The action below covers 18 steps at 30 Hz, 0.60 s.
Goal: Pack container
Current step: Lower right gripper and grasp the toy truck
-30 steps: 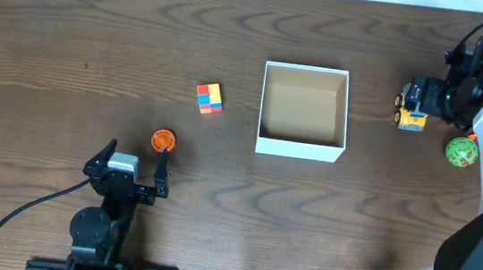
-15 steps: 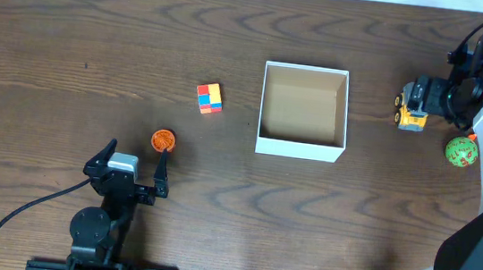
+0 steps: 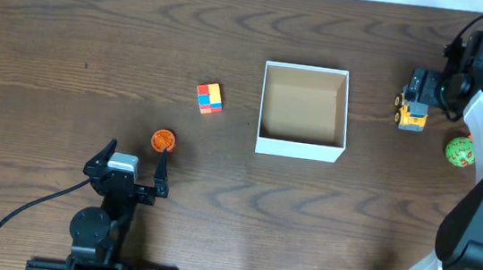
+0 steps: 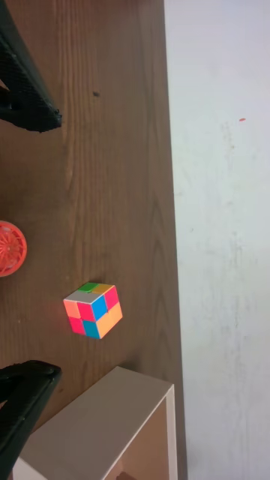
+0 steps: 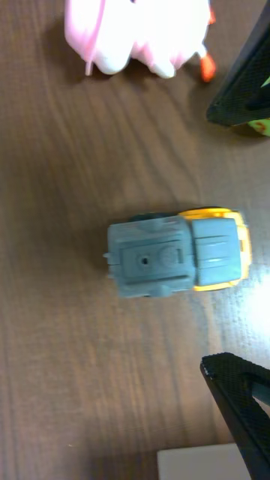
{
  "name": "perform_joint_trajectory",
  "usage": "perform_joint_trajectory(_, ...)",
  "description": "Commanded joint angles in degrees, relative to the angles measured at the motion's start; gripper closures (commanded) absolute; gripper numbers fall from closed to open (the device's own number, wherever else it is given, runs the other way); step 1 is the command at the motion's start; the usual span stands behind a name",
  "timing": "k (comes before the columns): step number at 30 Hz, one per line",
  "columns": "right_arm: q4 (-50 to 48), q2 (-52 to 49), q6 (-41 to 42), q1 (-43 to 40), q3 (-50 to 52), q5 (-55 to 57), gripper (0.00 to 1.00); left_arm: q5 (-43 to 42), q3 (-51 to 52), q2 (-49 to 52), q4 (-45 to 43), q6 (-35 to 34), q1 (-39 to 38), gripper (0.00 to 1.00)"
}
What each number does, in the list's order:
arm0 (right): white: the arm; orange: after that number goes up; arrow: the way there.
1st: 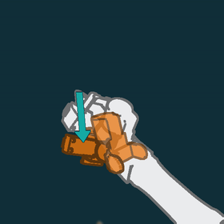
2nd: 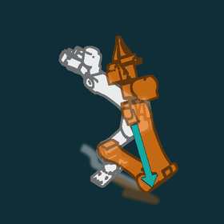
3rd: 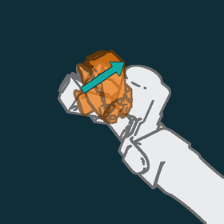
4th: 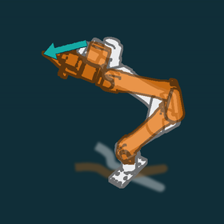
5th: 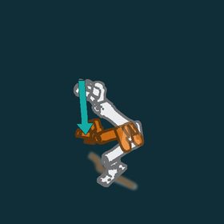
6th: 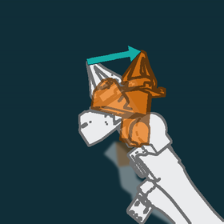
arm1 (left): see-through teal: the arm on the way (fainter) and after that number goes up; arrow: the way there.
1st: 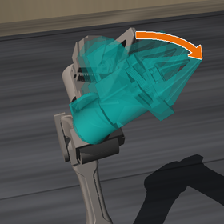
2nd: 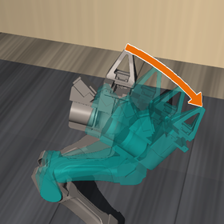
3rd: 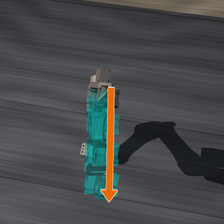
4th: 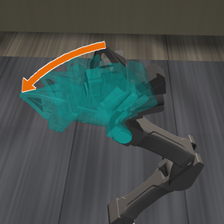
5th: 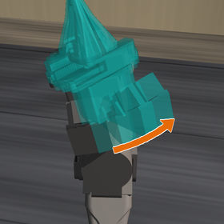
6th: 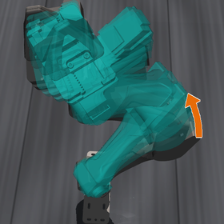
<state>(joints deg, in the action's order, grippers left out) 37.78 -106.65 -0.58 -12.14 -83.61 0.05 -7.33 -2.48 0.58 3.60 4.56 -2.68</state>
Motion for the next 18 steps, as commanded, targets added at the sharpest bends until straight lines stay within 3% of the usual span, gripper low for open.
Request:
perform_joint_trajectory(1, -1.5, -1.5, -2.0, 0.0, -1.1, 0.9, 0.01, -0.6, 1.7, -0.3, 0.8, 0.6, 0.2, 0.02)
perform_joint_trajectory(11, -4.4, -8.0, -3.5, 0.1, -1.1, 1.5, 0.01, -0.6, 1.7, -0.3, 0.8, 0.6, 0.2, 0.02)
perform_joint_trajectory(18, -5.5, -12.5, -9.6, 0.1, -1.1, 1.2, 0.01, -0.6, 1.7, -0.3, 0.8, 0.6, 0.2, 0.02)
